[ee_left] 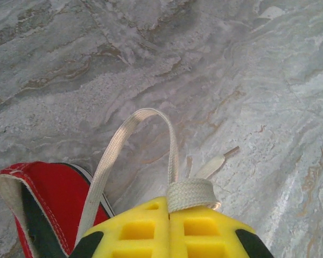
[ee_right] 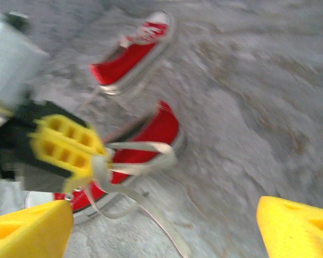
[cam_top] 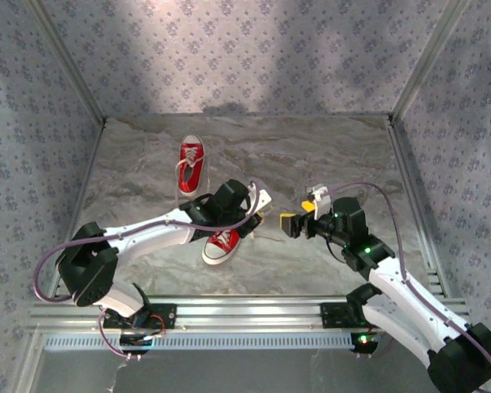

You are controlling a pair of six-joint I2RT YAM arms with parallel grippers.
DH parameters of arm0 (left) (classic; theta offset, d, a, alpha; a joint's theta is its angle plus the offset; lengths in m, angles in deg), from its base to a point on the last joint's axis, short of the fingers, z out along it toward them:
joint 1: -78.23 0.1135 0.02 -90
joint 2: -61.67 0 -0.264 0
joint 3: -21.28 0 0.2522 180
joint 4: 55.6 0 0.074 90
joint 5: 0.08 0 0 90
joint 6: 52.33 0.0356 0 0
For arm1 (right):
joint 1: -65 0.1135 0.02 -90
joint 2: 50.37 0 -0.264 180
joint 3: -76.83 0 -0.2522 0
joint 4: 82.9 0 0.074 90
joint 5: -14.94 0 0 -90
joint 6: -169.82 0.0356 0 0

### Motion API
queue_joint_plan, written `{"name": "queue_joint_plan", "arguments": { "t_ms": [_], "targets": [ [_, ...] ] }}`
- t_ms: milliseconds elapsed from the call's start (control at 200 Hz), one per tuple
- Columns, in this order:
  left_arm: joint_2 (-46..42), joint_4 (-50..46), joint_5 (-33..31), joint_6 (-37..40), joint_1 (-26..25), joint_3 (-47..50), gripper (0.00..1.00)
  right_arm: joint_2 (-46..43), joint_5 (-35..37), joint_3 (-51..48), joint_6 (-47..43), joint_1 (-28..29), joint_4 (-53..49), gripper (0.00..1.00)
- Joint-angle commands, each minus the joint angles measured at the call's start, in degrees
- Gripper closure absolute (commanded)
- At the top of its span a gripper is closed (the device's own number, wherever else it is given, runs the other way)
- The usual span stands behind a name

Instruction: Tie the shoes

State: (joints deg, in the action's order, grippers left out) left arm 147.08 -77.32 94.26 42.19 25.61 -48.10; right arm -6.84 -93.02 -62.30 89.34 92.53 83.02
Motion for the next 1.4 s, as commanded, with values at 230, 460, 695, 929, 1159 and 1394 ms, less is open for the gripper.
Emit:
{"name": "queue_joint_plan", "arguments": {
  "t_ms": [230,460,695,929,1159,1394],
  "targets": [
    [-2.6,3.0,6.9,0.3,3.2,1.8,1.0,10.5,-19.6,0.4,-25.9,1.4,15.0,0.24],
    [-3.1,3.3,9.6,0.4,4.2,2.4,1.0,18.7,-24.7,3.8,-35.5,1.3,14.1,0.27],
    [-3.2,3.0,10.7,0.9,4.6,2.4,1.0,25.9,-23.0,7.1,-40.8,2.8,14.0,0.27],
    [-3.5,3.4,11.5,1.2,4.7,2.4,1.0,30.5,-23.2,9.0,-40.8,3.5,14.8,0.35],
    [-4.7,4.6,11.8,0.9,5.0,3.5,1.0,31.3,-23.1,8.7,-40.6,3.1,14.3,0.67],
    [-8.3,6.1,10.4,-0.5,5.4,6.3,0.86,30.0,-19.8,8.0,-38.9,2.2,15.9,1.0]
  ]
}}
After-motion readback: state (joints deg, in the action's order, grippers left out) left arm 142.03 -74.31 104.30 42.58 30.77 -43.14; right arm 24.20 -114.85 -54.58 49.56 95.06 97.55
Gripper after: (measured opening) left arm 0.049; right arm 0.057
